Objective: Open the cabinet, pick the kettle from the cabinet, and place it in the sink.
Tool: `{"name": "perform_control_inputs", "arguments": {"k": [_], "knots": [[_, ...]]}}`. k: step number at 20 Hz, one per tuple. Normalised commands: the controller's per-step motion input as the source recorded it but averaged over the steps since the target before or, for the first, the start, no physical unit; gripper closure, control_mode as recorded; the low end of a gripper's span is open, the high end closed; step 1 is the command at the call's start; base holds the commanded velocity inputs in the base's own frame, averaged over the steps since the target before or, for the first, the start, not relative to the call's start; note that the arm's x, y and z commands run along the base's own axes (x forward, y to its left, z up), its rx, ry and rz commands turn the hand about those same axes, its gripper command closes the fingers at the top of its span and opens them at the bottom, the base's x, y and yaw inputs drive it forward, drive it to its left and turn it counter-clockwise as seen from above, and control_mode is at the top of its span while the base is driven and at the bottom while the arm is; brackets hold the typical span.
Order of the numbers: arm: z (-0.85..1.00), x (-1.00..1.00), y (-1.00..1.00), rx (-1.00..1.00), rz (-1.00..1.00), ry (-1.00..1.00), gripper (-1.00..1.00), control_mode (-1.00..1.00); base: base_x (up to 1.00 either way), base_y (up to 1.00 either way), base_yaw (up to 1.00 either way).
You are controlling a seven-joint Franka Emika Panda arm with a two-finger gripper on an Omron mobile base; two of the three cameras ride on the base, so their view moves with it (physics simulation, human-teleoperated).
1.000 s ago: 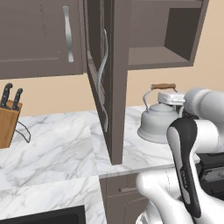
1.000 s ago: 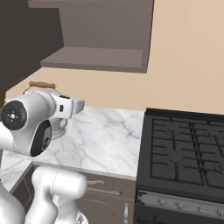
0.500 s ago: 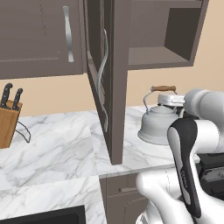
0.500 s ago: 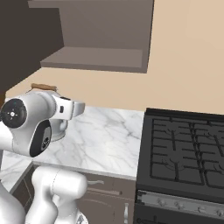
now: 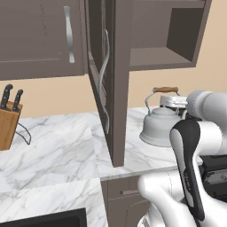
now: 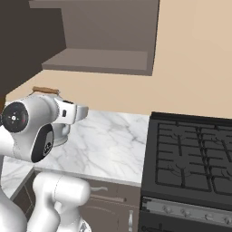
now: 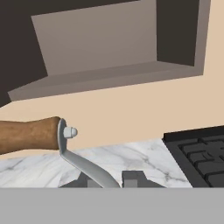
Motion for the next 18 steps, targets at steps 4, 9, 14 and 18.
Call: {"name": "perform_control_inputs", "arguments": {"k": [4,9,14,18], "knots": [[0.00,0.00,0.00,0.00,0.00,0.00,1.00,-1.00,0.00,0.00,0.00],[0.00,0.00,0.00,0.00,0.00,0.00,1.00,-1.00,0.00,0.00,0.00],[0.00,0.00,0.00,0.00,0.00,0.00,1.00,-1.00,0.00,0.00,0.00],[0.00,0.00,0.00,0.00,0.00,0.00,1.00,-1.00,0.00,0.00,0.00]]}}
